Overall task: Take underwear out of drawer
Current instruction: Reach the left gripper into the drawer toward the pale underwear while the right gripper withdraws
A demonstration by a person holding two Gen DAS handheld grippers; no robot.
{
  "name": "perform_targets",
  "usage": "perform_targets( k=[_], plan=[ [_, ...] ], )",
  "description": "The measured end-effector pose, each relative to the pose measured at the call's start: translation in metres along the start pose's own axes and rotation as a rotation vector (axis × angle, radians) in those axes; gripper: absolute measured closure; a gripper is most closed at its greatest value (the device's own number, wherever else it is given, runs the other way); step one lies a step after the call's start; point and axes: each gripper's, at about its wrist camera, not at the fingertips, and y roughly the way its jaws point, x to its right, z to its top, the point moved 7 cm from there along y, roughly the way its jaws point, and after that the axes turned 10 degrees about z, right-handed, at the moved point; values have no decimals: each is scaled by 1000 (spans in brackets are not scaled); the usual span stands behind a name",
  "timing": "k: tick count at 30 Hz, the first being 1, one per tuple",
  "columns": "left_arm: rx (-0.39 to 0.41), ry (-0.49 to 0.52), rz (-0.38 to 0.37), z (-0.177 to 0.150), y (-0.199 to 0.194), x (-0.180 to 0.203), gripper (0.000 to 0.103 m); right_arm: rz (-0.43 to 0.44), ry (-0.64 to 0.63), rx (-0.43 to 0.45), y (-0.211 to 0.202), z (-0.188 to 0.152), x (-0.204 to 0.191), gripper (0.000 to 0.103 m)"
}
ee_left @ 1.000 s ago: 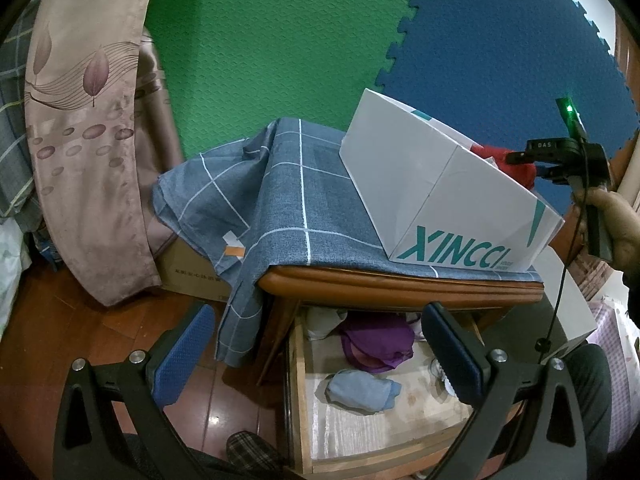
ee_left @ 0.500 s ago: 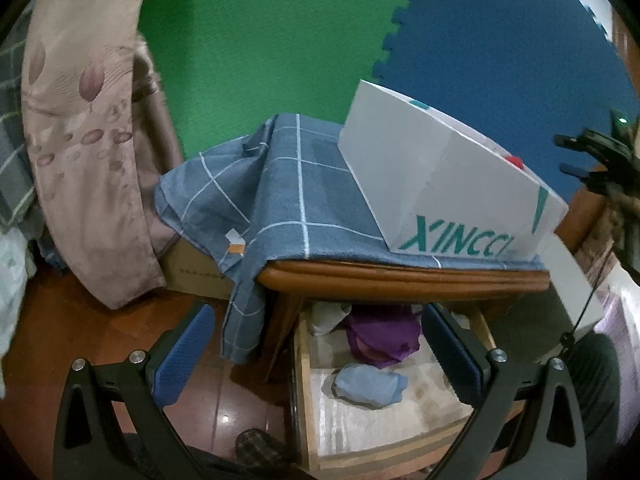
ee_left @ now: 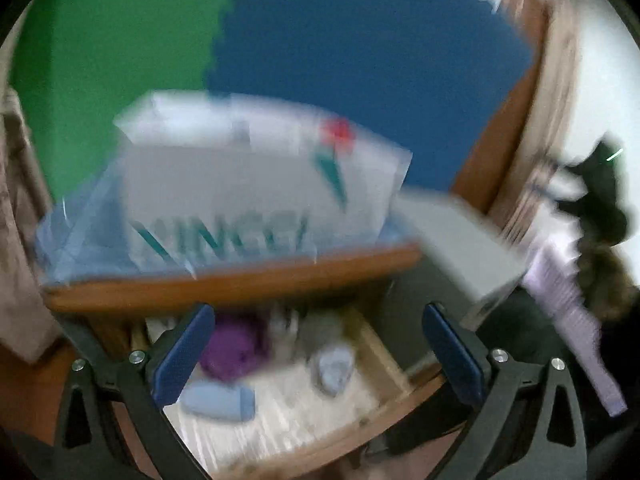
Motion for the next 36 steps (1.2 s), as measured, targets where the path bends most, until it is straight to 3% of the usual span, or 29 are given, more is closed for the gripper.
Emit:
perform_targets(
  k=[2,4,7,9,13,15,17,19,23,25,27,29,35,36],
  plan=[
    [-26,157,-9,-9,32,33,0,-48,0,33,-5,-7,9,0],
    [-102,380,-6,-25,67,70,0,-7,-15,70,-11,-9,7,0],
    [-173,626,-39,-49,105,113,0,66,34,65,-6,-18,8,0],
    [-190,740,-53,-60,124,131,0,86,33,45,4,-26,7,0],
    [-297,789,-104,-69,160,136,1,92,-24,3,29,-45,4,0],
    [-306,821,-121,-75,166,137,7,136,-13,-16,38,-57,6,0],
    [-342,838,-148,-84,173,136,7,123,-10,-33,41,-67,13,0],
    [-346,835,-145,-85,180,130,7,121,3,-57,45,-76,18,0],
    [-375,880,-115,-99,203,115,8,147,-8,-21,41,-74,18,0],
    [-397,927,-117,-111,211,114,14,156,39,-18,43,-75,27,0],
    [-422,969,-124,-125,222,117,38,157,85,-12,44,-74,35,0],
    [-458,979,-121,-137,236,118,48,169,127,-11,45,-75,42,0],
    [-497,957,-115,-148,254,121,63,160,124,-33,51,-79,42,0],
    [-493,943,-109,-145,254,120,78,159,117,-39,52,-80,40,0]
  ],
)
